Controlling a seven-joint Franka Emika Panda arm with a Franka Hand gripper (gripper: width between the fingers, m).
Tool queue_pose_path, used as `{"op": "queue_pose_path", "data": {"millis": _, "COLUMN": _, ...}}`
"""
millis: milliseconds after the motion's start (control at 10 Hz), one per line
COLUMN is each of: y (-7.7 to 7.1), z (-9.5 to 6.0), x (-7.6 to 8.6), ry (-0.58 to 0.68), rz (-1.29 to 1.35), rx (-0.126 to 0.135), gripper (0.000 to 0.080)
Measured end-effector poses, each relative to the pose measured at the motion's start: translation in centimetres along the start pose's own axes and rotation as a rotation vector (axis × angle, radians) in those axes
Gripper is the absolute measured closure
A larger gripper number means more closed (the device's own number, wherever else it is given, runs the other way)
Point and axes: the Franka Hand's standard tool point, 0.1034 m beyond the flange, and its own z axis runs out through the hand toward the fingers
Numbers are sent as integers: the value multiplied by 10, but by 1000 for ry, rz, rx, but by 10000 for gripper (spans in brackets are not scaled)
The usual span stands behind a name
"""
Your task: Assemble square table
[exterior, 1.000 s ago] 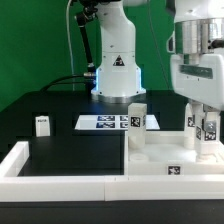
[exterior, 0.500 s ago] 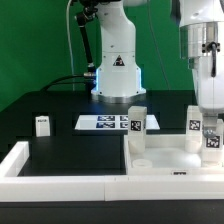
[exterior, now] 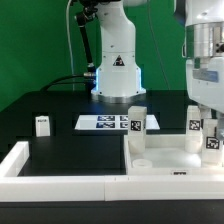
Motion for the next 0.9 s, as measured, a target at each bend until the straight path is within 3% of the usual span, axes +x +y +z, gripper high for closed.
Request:
{"op": "queue_pose_path", "data": {"millis": 500, "y": 0, "z": 1, "x": 4, "ry": 8, "rz": -375, "rx": -5, "gripper": 151}}
{"op": "queue_pose_path", "data": {"millis": 600, "y": -4, "z": 1, "x": 3, "ry": 37, "rz": -599, "rx": -21, "gripper": 151}}
{"op": "queue_pose_path", "data": {"millis": 900, "y": -5, "z": 5, "x": 0, "ry": 57, "rz": -920, "rx": -36, "gripper": 151}}
